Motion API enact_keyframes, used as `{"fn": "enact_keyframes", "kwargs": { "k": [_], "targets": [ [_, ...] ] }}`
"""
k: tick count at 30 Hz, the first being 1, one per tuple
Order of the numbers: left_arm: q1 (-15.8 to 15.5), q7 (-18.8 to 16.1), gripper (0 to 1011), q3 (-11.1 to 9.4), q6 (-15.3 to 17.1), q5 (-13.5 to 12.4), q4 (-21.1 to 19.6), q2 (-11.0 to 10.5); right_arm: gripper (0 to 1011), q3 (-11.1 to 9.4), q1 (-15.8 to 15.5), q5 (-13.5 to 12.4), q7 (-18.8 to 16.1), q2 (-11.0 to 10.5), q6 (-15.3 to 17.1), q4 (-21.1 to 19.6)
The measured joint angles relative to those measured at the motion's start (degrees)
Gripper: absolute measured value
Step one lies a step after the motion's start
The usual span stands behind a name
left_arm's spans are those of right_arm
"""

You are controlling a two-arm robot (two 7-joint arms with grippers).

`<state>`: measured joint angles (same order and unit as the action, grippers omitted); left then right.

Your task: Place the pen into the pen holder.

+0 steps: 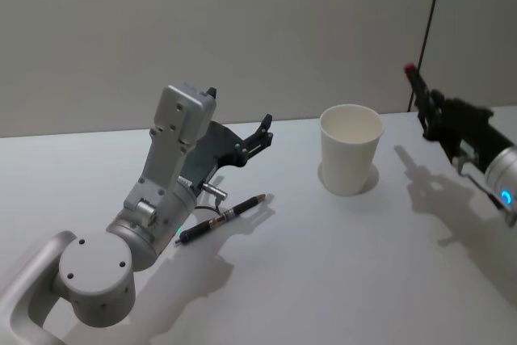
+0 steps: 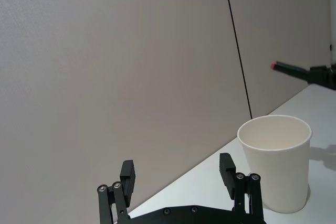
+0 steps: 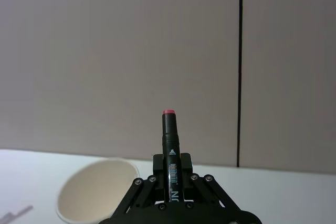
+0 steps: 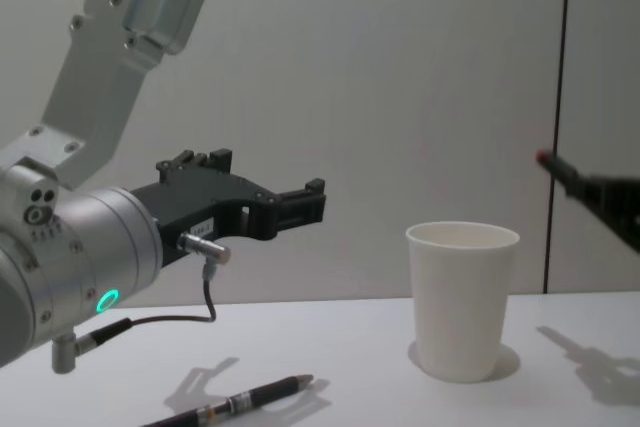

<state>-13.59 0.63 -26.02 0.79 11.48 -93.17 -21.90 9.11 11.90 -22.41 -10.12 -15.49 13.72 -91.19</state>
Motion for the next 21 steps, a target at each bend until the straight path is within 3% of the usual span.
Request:
{"fn": "enact_keyframes", "kwargs": {
  "k": [10,21],
  "targets": [
    [0.00,0.00,1001,0.00,0.00,0.00,0.00,0.00,169,-0.60,4.73,-3.53,-6.82,0.78,-5.30,2.47],
    [0.00,0.00,1001,0.00,0.00,0.00,0.00,0.00,169,-0.16,8.34,-3.94,-11.17,1.70,-8.17,5.45]
  ]
}}
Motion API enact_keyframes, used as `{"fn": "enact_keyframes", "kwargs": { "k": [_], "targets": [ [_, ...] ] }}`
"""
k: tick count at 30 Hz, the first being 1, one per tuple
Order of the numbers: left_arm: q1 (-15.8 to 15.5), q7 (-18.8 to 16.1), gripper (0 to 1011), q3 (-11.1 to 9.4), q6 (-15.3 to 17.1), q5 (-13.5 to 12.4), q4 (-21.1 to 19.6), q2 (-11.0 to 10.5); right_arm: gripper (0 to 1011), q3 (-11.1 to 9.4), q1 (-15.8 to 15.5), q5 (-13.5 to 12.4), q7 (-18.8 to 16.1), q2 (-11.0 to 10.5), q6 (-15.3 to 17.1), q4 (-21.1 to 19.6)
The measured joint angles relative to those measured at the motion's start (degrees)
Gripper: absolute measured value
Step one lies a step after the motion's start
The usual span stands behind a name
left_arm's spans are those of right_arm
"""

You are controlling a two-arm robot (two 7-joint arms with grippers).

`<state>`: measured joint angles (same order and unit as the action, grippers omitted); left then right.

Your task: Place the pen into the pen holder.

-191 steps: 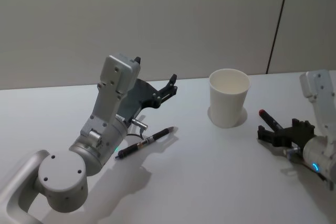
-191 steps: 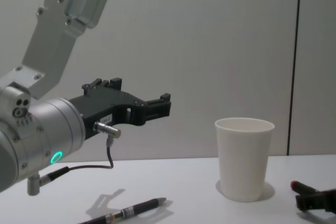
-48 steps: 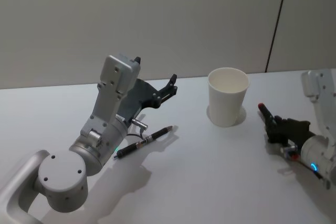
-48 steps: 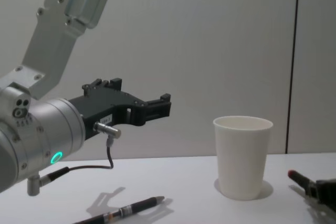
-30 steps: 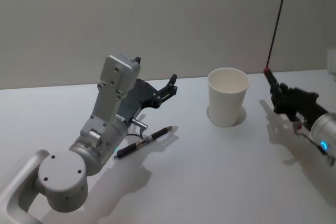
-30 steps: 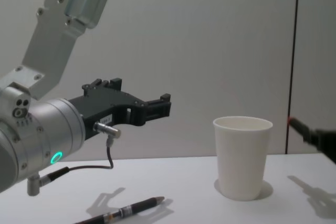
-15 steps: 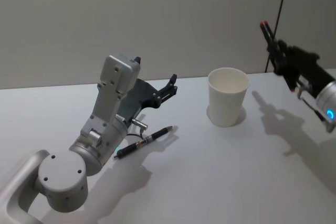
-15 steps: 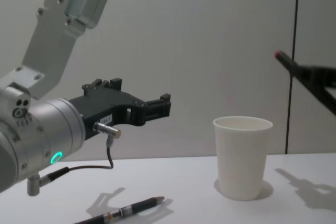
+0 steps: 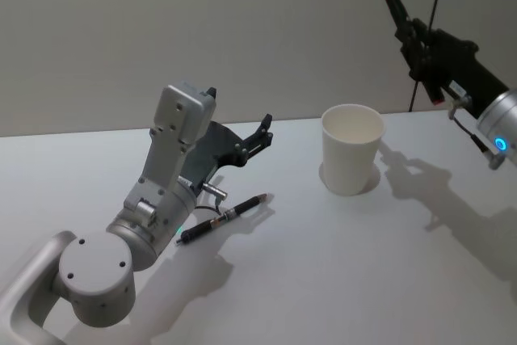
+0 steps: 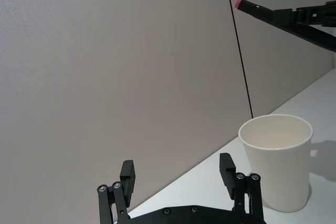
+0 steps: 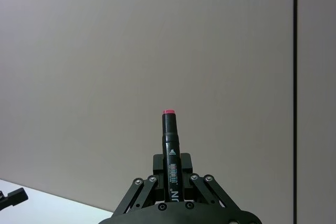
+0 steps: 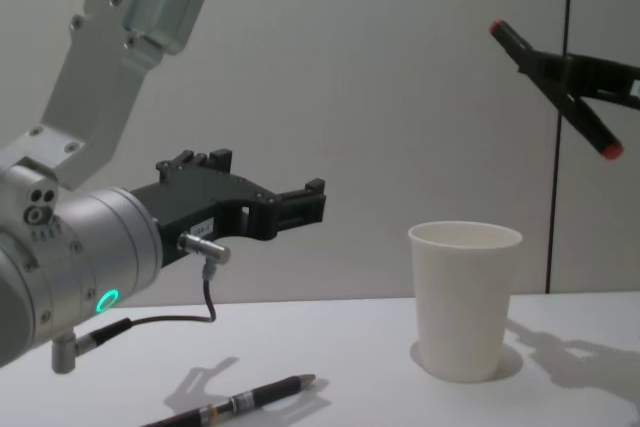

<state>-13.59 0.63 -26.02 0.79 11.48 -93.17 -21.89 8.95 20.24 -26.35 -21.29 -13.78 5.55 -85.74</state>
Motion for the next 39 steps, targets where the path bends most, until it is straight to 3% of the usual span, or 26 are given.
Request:
{"fn": "enact_keyframes", "kwargs": {
  "k": [10,22,39],
  "targets": [
    [0.00,0.00,1001,0.00,0.00,0.00,0.00,0.00,169,0.97,2.00,2.98,-2.41,0.69,-2.09,2.81],
    [0.00,0.00,1001,0.00,0.00,0.00,0.00,0.00,169,2.59,4.50,7.26,-4.65,2.03,-7.06,7.89],
    [0.00,0.00,1001,0.00,0.00,0.00,0.00,0.00,169,4.58,7.24,9.80,-7.36,3.97,-12.99,14.68]
  ]
}}
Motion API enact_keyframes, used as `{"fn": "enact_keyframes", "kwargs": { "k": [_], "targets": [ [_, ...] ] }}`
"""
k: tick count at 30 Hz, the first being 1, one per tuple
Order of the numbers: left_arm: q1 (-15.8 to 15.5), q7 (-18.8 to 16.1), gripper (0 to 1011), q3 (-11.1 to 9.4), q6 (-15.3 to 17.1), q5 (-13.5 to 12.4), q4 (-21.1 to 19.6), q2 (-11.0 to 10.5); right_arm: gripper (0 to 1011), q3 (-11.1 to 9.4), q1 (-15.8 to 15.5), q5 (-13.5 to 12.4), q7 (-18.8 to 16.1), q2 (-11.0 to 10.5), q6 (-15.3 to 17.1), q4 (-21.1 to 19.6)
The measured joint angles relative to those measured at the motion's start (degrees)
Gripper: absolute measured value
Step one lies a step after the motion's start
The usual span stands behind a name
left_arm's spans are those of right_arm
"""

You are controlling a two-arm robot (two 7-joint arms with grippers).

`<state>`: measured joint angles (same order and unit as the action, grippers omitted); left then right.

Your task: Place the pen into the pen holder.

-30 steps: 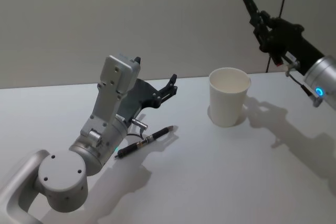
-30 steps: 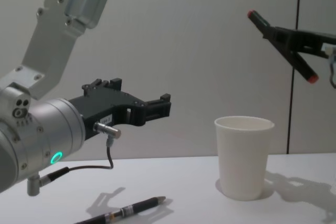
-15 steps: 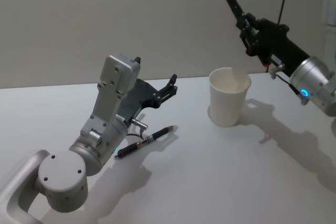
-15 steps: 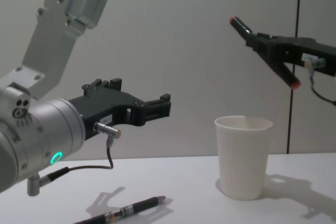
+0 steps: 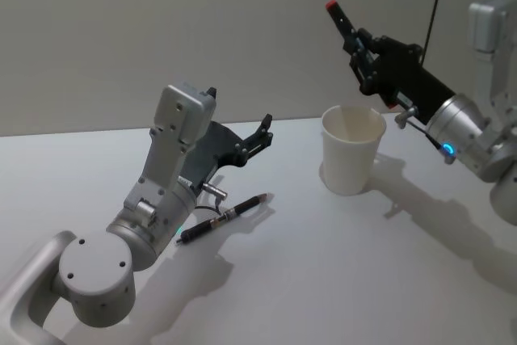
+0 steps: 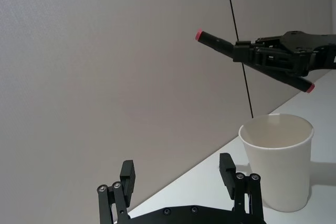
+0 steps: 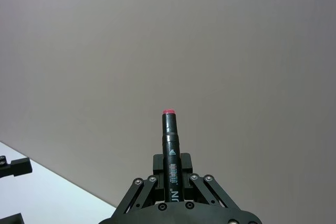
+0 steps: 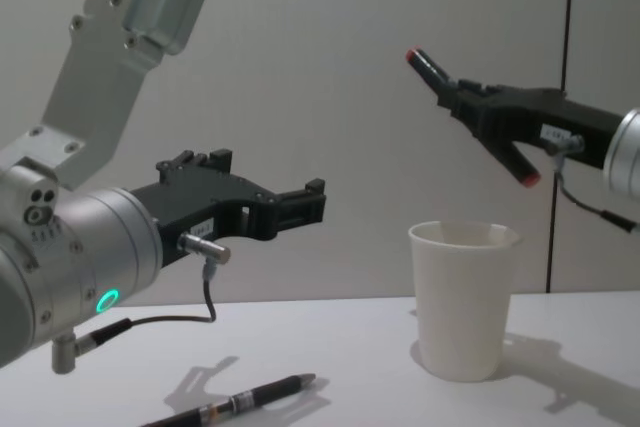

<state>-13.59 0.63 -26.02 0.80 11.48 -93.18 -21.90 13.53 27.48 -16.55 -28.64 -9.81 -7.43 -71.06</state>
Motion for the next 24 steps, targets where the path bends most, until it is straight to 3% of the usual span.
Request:
{"fn": "enact_keyframes", "kwargs": {
  "k": [24],
  "targets": [
    [0.00,0.00,1001,0.00,0.00,0.00,0.00,0.00,169,1.93,3.33,1.82,-1.49,2.20,-5.39,9.08]
  ]
}}
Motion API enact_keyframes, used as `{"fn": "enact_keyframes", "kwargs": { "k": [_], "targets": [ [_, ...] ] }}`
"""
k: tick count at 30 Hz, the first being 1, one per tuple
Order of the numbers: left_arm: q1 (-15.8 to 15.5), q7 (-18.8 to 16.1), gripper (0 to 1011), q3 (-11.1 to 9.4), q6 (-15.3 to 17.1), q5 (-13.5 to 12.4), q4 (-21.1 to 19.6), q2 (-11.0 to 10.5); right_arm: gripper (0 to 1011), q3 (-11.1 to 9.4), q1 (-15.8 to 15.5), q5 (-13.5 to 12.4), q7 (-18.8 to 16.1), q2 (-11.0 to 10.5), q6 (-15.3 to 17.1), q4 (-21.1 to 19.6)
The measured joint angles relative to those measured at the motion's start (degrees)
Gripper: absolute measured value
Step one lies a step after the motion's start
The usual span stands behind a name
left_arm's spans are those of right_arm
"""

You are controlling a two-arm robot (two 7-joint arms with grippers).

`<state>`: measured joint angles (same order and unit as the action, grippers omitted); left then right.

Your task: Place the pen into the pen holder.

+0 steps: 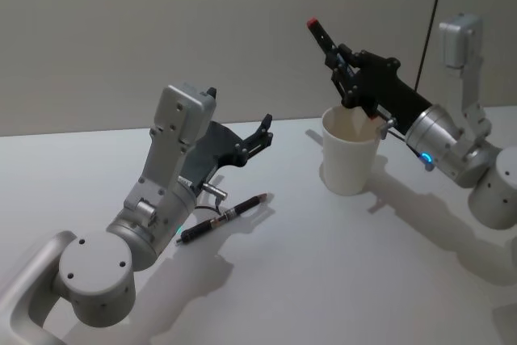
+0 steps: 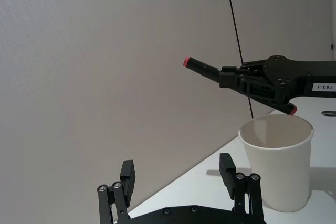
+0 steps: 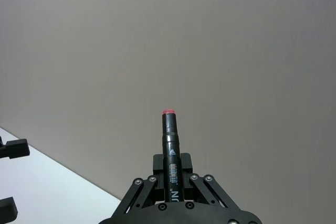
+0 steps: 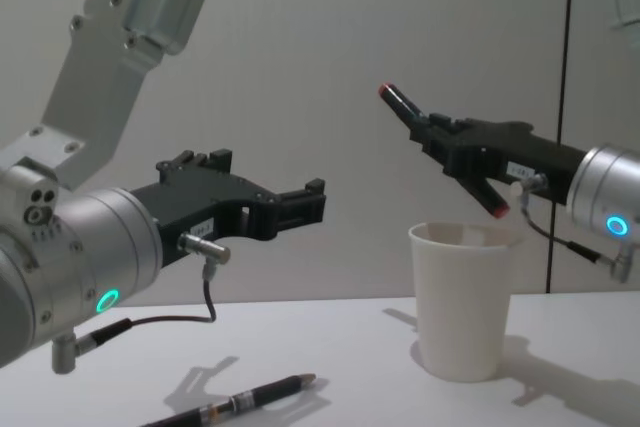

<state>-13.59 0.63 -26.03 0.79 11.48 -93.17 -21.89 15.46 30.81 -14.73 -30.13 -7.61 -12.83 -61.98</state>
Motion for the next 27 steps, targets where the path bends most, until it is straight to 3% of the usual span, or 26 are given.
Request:
{"fn": "enact_keyframes", "kwargs": {
  "k": [19,25,27],
  "targets": [
    [0.00,0.00,1001,0.00,0.00,0.00,0.00,0.00,170,0.87,1.22,0.77,-0.08,0.89,-1.77,3.24],
    [0.00,0.00,1001,0.00,0.00,0.00,0.00,0.00,329,0.95,1.31,0.82,-0.07,0.95,-1.92,3.52],
    [0.00,0.00,1001,0.00,0.00,0.00,0.00,0.00,430,0.98,1.34,0.83,-0.05,0.97,-1.98,3.60]
  ]
}}
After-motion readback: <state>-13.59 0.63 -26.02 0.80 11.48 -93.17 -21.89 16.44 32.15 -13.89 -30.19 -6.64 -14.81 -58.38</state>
